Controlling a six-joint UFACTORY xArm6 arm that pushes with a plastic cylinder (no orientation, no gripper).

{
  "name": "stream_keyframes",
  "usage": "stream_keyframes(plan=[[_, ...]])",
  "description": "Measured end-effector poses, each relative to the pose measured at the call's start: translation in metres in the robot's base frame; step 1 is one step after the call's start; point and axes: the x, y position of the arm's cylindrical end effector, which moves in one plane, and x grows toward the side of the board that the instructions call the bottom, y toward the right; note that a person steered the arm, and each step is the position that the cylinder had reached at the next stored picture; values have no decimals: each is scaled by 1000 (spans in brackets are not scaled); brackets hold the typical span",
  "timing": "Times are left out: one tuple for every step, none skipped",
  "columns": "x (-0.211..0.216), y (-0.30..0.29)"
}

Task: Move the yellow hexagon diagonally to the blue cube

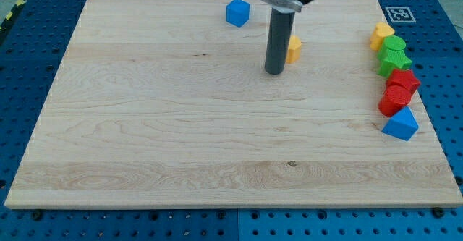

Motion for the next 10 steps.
stream_keyframes(plan=[[-3, 37], [-13, 38], [6, 21], [-12, 3], [-28, 32], [-33, 51], [-33, 52], [-33, 52], [-33, 31], [-33, 24]])
